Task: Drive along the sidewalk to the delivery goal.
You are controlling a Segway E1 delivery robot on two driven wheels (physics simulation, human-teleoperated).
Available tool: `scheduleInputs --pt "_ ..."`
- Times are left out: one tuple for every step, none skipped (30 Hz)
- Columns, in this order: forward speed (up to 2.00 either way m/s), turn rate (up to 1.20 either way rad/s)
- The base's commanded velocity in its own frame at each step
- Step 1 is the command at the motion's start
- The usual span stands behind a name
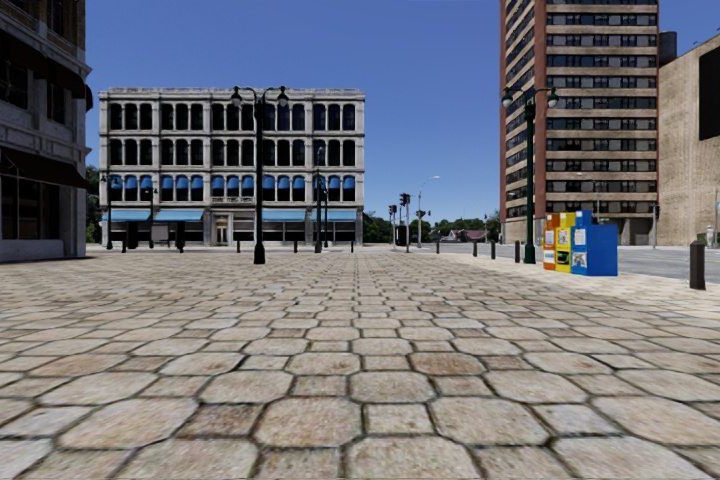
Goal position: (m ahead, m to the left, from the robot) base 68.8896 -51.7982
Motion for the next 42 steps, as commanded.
scheduleInputs --pt "2.0 0.0" --pt "2.0 0.0" --pt "2.0 0.0" --pt "2.0 0.0" --pt "2.0 0.0" --pt "2.0 0.0" --pt "2.0 0.0" --pt "2.0 0.0" --pt "2.0 0.0" --pt "2.0 0.0" --pt "2.0 0.0" --pt "2.0 0.0" --pt "2.0 0.0" --pt "2.0 0.0" --pt "2.0 0.0" --pt "2.0 0.0" --pt "2.0 0.0" --pt "2.0 0.0" --pt "2.0 0.0" --pt "2.0 0.0" --pt "2.0 0.0" --pt "2.0 0.0" --pt "2.0 0.0" --pt "2.0 0.0" --pt "2.0 0.0" --pt "2.0 0.0" --pt "2.0 0.0" --pt "2.0 0.0" --pt "2.0 0.0" --pt "2.0 0.0" --pt "2.0 0.0" --pt "2.0 0.0" --pt "2.0 0.0" --pt "2.0 0.0" --pt "2.0 0.0" --pt "2.0 0.0" --pt "2.0 0.0" --pt "2.0 0.0" --pt "2.0 0.0" --pt "2.0 0.0" --pt "2.0 0.0" --pt "2.0 0.0"
